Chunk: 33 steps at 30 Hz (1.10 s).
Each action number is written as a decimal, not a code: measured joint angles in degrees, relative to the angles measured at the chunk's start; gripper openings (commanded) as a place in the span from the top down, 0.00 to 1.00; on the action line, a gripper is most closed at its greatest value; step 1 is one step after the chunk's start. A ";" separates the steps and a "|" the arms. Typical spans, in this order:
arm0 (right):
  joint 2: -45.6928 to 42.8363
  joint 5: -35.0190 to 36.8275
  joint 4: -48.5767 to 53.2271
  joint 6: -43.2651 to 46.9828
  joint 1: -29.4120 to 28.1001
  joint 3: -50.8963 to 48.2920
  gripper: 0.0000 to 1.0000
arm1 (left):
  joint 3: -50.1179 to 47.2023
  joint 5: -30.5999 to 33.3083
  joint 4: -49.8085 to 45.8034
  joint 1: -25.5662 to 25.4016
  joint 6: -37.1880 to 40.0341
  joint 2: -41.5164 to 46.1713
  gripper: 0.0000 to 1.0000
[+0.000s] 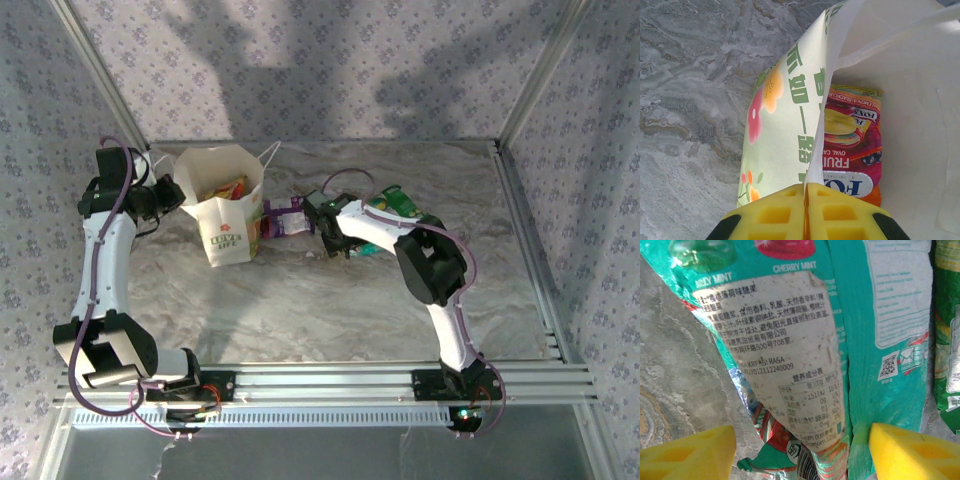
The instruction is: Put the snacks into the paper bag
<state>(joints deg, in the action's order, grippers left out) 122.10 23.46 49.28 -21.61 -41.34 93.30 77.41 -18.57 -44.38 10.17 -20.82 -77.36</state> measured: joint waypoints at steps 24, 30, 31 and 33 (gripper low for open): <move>2.45 4.57 3.06 -0.07 -0.57 1.46 0.82 | 0.00 0.00 0.02 0.00 0.00 0.00 0.90; 1.92 4.83 2.95 -0.07 -0.81 1.11 0.97 | 0.00 -0.02 0.02 0.00 0.00 0.00 0.90; 1.75 4.81 2.89 0.11 -0.81 0.94 0.98 | 0.00 -0.02 0.02 0.00 0.00 0.00 0.90; 1.53 4.76 2.84 0.04 -0.81 0.68 0.98 | 0.00 -0.02 0.02 0.00 -0.02 0.00 0.90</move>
<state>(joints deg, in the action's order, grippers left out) 123.63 28.23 52.12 -21.56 -42.15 93.97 77.41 -18.59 -44.36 10.17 -20.84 -77.36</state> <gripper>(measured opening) 0.069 0.105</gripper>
